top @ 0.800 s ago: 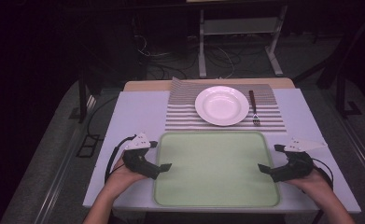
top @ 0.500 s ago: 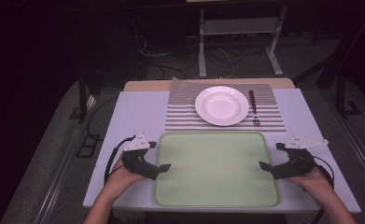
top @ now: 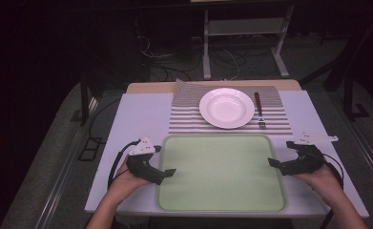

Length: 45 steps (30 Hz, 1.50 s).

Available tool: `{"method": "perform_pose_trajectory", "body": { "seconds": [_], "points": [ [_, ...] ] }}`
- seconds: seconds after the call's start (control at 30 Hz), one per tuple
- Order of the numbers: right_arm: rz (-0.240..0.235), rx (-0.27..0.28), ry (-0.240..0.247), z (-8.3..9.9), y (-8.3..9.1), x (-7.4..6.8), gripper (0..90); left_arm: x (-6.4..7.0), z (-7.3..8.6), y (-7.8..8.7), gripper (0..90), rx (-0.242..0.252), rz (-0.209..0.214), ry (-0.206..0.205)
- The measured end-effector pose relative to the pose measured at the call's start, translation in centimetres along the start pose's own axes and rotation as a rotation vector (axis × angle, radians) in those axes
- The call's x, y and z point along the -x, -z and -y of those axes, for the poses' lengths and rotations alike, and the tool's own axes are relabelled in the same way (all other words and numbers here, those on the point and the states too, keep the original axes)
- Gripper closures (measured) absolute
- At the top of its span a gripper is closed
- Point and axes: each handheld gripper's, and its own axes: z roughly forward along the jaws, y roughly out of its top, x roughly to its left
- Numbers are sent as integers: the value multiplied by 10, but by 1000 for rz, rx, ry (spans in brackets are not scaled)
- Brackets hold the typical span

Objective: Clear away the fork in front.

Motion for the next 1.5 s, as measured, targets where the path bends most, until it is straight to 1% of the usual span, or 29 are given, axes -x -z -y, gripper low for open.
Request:
{"method": "perform_pose_trajectory", "body": {
  "seconds": [0.13,0.3,0.4,0.43,0.5,0.6,0.67,0.7,0.77,0.87,0.97,1.03,1.1,1.23,1.37,1.4,1.5],
  "points": [
    [1,-6,-5,-1,0,3,0,1,0,0,0,-1,2,1],
    [14,-24,-8,-4,-1,7,0,0,0,-1,0,-4,4,3],
    [24,-35,-12,-6,-2,10,0,0,0,-1,0,1,6,3],
    [27,-38,-24,-7,-2,13,0,0,0,0,0,4,5,3],
    [28,-44,-23,-8,-3,14,0,-1,0,0,0,8,5,7],
    [50,-62,-22,-12,-5,19,0,-1,1,1,0,4,-1,4],
    [54,-66,-24,-13,-6,19,0,-1,1,1,0,6,-3,5],
    [69,-76,-28,-16,-7,22,0,-1,0,1,0,7,-3,5],
    [70,-78,-30,-17,-8,24,0,-1,1,1,0,5,-2,4],
    [85,-103,-36,-22,-13,29,0,-1,0,1,0,6,-2,4],
    [91,-111,-34,-23,-15,31,0,-1,0,1,0,7,-4,4],
    [100,-121,-42,-26,-18,34,1,-1,1,1,0,7,-5,5],
    [100,-123,-46,-26,-19,35,1,-1,1,1,0,7,-5,4],
    [100,-135,-55,-32,-25,42,4,0,0,1,0,4,-3,1],
    [99,-140,-62,-35,-28,46,4,-1,1,0,0,5,-3,5],
    [97,-137,-69,-38,-30,49,15,-1,1,1,0,5,-4,7],
    [105,-142,-68,-40,-32,52,15,-1,1,1,0,6,-4,10]
  ]
}}
